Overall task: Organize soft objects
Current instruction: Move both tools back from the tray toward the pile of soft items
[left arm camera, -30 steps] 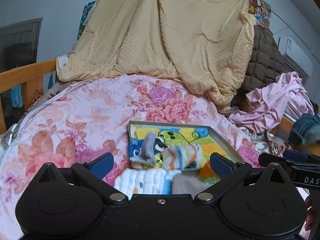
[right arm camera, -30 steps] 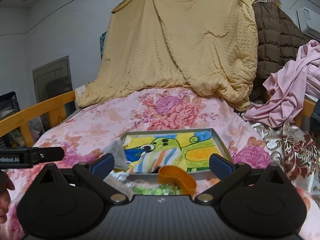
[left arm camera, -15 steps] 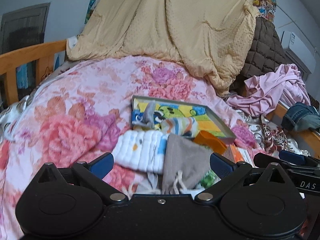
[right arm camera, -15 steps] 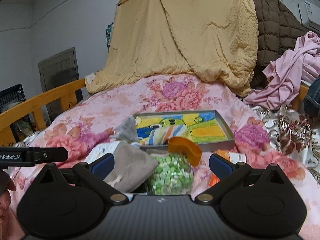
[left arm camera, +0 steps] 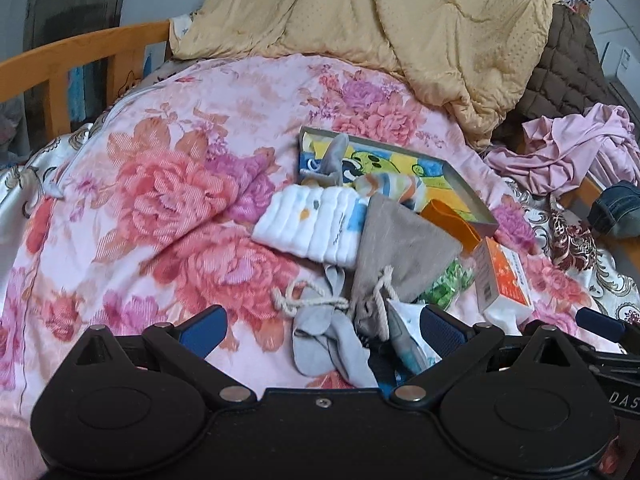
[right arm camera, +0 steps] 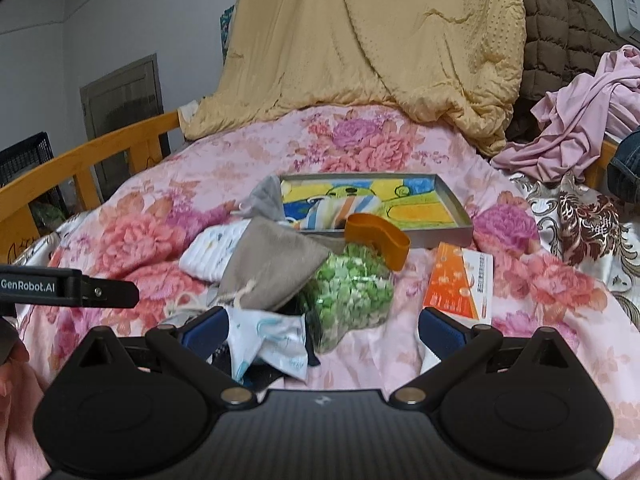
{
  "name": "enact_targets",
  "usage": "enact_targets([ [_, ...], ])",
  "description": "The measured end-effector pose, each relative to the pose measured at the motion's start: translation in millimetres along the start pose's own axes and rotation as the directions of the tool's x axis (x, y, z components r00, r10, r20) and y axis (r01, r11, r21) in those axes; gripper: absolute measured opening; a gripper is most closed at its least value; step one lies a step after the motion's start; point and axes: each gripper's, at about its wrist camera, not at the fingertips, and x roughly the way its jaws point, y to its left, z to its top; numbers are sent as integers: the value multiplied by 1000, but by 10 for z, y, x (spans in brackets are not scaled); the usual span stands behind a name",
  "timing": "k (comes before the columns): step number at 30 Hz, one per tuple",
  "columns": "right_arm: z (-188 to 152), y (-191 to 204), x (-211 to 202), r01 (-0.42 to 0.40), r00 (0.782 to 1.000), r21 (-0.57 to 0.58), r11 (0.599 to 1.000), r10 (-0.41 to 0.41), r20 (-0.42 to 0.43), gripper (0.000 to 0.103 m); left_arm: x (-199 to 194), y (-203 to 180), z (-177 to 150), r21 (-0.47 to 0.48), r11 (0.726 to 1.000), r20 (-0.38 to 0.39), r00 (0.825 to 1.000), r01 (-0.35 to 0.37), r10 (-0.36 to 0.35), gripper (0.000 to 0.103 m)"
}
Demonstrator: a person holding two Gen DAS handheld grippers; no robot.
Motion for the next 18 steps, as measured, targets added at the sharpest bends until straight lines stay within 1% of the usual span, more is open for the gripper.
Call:
enact_targets([
  [6, -74, 37, -40, 3, 1000, -9, 1000, -3, -29, 103, -39, -57, -97, 24, 1000, -35, 999, -12, 13, 102],
  [8, -91, 42, -43, 4, 999, -12, 1000, -5, -40, 103, -38, -89, -134, 46, 999, -53, 998, -18, 21, 102],
  [12, -117, 46, -42, 8, 998, -16, 1000, -9, -57, 103, -35, -142, -169, 84, 996, -62, 997, -32, 38, 102],
  [18, -135, 41, -4, 12, 996, -19, 1000, -13, -89, 103, 16, -122, -176, 82, 995, -97, 993, -64, 71, 102],
])
